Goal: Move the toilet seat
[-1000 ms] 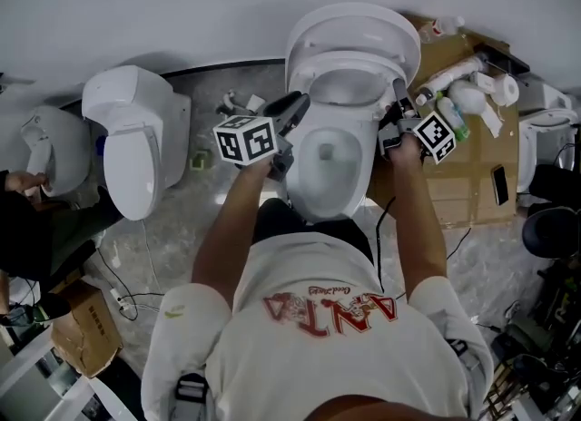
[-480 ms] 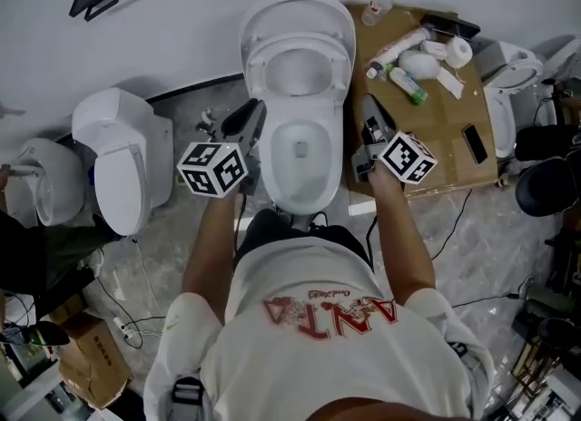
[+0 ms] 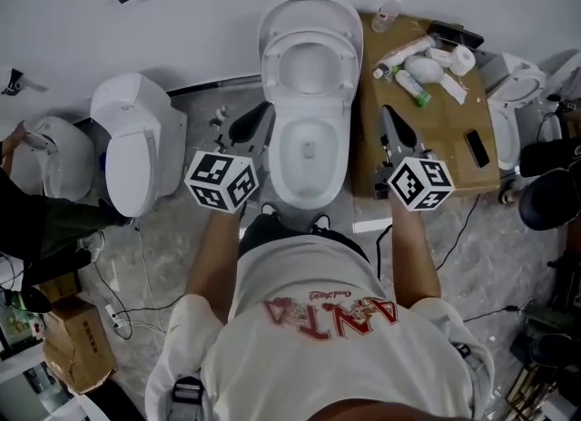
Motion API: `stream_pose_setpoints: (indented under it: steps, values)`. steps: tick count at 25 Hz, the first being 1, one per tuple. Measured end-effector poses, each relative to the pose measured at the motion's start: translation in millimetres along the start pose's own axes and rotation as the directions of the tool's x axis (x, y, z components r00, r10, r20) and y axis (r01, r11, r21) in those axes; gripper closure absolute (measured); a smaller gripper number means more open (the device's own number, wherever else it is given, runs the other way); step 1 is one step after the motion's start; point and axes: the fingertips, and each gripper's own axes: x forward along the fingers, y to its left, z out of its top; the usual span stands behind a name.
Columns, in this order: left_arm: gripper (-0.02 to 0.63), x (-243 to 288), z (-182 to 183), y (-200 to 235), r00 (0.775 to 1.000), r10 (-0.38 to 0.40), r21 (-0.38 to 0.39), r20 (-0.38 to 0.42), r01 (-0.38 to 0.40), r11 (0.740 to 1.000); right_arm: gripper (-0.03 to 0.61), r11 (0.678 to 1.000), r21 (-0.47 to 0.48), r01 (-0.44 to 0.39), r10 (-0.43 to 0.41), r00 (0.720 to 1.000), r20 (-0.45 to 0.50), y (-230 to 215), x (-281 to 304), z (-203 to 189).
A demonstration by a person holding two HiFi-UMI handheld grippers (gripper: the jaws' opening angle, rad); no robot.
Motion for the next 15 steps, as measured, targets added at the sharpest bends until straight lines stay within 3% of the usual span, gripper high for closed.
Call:
stream_pose_setpoints:
  steps: [5,12,15]
  values:
    - [0.586,-22.0,28.9,2.4,0.997,-0.019,0.0,0.069,0.019,1.0,0.577,0.986,-0.167,-0.018,0.019,1.0,0.004,39.9,-9.6,21.9]
    - [0.586,-58.5,64.2,17.0,0.992,-0.06,0.05,0.107,0.055,0.997,0.577,0.98,-0.197,-0.028,0.041,0.997,0.061,91.7,-6.8,55.9]
    - [0.586,-73.8,67.1,34.7,0.991,-0.071,0.035,0.113,0.068,0.997,0.577,0.969,-0.241,-0.05,0.062,0.997,0.045,122.8,2.6,56.7]
